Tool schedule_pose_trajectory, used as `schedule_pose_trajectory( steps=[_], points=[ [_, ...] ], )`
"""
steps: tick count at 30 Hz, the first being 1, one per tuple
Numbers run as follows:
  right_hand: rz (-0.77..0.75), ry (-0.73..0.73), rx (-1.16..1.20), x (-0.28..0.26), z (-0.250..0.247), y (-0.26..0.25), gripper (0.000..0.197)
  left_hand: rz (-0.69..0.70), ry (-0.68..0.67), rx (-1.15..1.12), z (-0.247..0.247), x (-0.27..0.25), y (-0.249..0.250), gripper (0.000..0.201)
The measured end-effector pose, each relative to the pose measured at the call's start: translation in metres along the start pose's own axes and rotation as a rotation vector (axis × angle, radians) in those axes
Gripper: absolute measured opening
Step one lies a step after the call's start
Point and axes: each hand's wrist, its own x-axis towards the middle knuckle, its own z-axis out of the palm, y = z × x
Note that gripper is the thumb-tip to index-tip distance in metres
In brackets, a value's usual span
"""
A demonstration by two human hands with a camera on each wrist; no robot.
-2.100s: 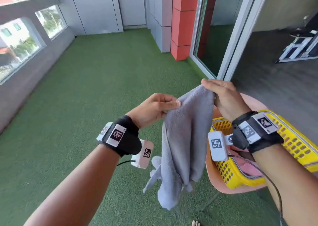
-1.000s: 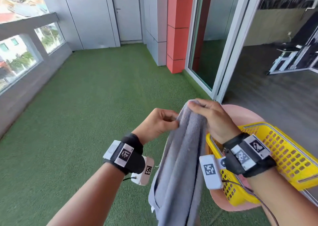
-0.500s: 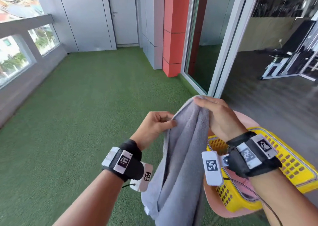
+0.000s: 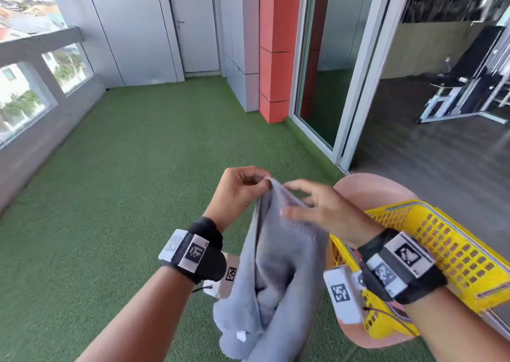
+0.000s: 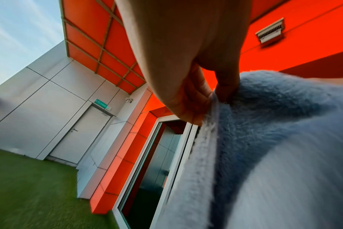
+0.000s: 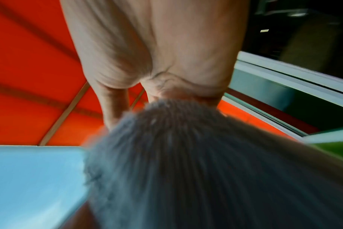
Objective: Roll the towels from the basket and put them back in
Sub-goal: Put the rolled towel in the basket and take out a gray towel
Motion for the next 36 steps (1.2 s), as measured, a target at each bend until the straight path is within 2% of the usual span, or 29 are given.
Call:
schedule_pose_trajectory(
  steps=[1,2,3,6,7,8,9,11,13,15,17,18,21,23,24,26,27,28,30,32,34,36],
  points=[
    [0.007,-0.035,-0.078,0.001,0.007,0.004,0.043,0.016,0.003,0.0,0.0,0.003,0.003,0.005],
    [-0.015,-0.017,-0.095,0.001,0.011,0.004,0.044,0.027,-0.013,0.016,0.0,0.005,0.003,0.006],
    [-0.048,0.024,-0.039,0.002,0.012,0.0,0.037,0.034,-0.061,0.045,0.0,0.005,0.001,0.006],
    [-0.117,0.188,0.31,0.005,-0.005,-0.022,0.02,-0.022,-0.263,0.248,-0.002,-0.004,-0.019,0.007],
    [-0.118,0.237,0.414,0.005,-0.012,-0.026,0.018,-0.044,-0.279,0.295,-0.004,-0.008,-0.026,0.007],
    [-0.113,0.263,0.449,0.005,-0.016,-0.028,0.018,-0.051,-0.26,0.305,-0.007,-0.01,-0.03,0.007],
    [-0.115,0.264,0.388,0.004,-0.016,-0.029,0.018,-0.044,-0.226,0.281,-0.01,-0.01,-0.029,0.007],
    [-0.125,0.181,0.057,0.0,-0.005,-0.019,0.019,-0.007,-0.148,0.188,-0.016,-0.005,-0.017,0.009],
    [-0.074,0.063,-0.107,-0.003,0.013,-0.005,0.026,0.024,-0.067,0.129,-0.017,0.004,-0.001,0.011],
    [-0.006,-0.003,-0.076,-0.002,0.021,0.004,0.038,0.055,-0.02,0.137,-0.014,0.009,0.008,0.007],
    [-0.013,0.048,0.015,0.002,0.017,0.001,0.055,0.053,-0.057,0.174,-0.01,0.007,0.006,0.012],
    [-0.038,0.115,0.095,0.004,0.01,-0.005,0.053,0.035,-0.094,0.196,-0.009,0.004,0.0,0.014],
    [-0.089,0.35,0.352,0.007,-0.014,-0.02,0.019,-0.021,-0.136,0.256,-0.007,-0.006,-0.011,0.015],
    [-0.08,0.323,0.289,0.008,-0.012,-0.017,0.015,-0.015,-0.066,0.181,-0.005,-0.005,-0.006,0.01],
    [-0.056,0.248,0.184,0.008,-0.005,-0.013,0.023,0.007,-0.025,0.142,-0.005,-0.002,0.0,0.006],
    [0.011,0.061,0.009,0.006,0.013,-0.004,0.053,0.06,0.016,0.135,-0.004,0.005,0.013,0.007],
    [0.014,0.036,-0.02,0.006,0.016,-0.004,0.061,0.077,0.003,0.157,-0.003,0.007,0.015,0.007],
    [0.002,0.061,0.015,0.008,0.016,-0.008,0.058,0.077,-0.024,0.18,-0.002,0.008,0.015,0.006],
    [-0.024,0.16,0.24,0.009,0.005,-0.016,0.029,0.031,-0.061,0.19,-0.004,0.004,0.007,0.005],
    [-0.039,0.27,0.406,0.01,-0.01,-0.024,0.012,-0.016,-0.052,0.166,-0.007,-0.002,0.001,0.005],
    [-0.055,0.282,0.382,0.011,-0.012,-0.024,0.012,-0.01,-0.013,0.138,-0.009,-0.002,0.005,0.006],
    [-0.048,0.181,0.203,0.012,0.003,-0.019,0.021,0.04,0.037,0.112,-0.009,0.004,0.017,0.008]
  ],
)
